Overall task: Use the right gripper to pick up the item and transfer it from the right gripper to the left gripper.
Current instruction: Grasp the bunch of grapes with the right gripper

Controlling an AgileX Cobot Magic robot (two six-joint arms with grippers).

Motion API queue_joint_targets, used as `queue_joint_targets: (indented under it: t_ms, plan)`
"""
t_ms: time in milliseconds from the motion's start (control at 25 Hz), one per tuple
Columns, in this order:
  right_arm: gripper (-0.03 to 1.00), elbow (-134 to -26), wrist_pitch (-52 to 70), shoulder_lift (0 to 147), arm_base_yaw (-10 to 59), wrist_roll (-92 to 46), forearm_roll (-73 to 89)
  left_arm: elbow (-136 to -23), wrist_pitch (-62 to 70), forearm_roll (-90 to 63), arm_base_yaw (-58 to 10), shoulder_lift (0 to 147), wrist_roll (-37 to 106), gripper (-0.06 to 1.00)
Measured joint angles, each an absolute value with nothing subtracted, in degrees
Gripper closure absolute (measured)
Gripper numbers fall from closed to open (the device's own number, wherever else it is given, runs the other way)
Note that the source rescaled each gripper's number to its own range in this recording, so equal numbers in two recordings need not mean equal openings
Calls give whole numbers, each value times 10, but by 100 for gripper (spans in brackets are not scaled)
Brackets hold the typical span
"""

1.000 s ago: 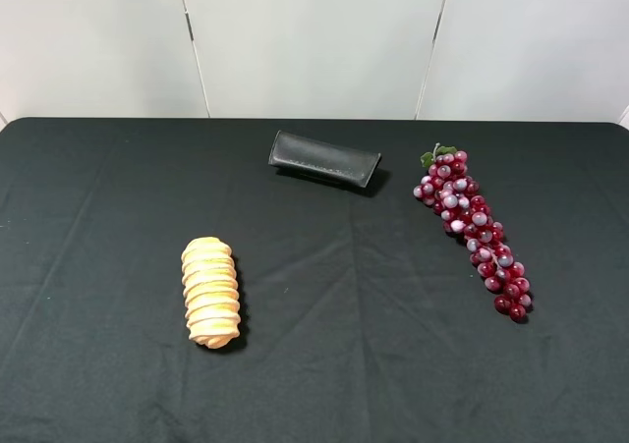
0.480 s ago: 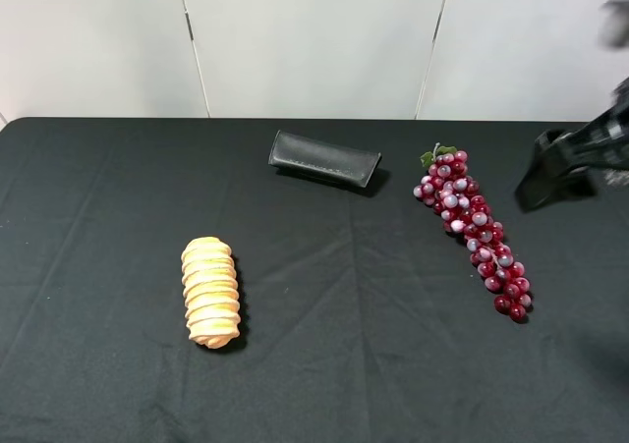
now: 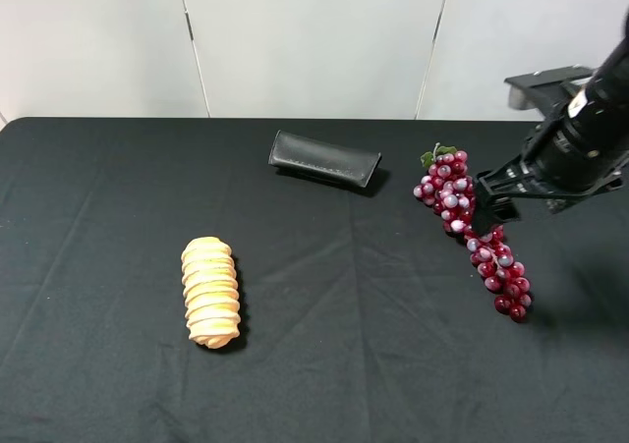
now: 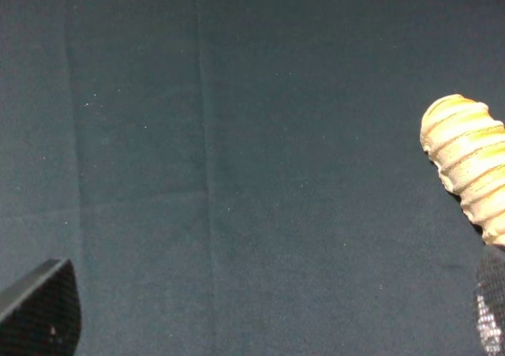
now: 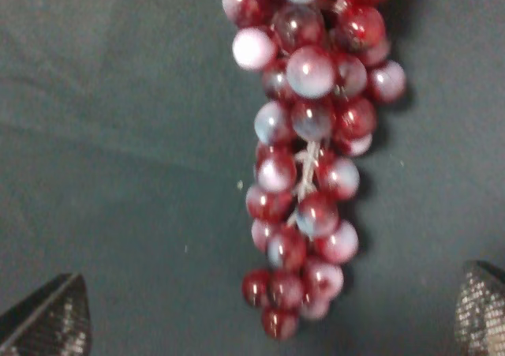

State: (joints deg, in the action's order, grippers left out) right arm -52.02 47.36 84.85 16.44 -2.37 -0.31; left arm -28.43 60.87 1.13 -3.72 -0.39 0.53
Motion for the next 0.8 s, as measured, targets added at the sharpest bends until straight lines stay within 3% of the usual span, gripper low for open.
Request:
queue_joint_targets:
  t_ms: [800]
  plan:
    - [-3,-520,371,1030,164,15,-73,-284,609,11,-37,-4,5,-4]
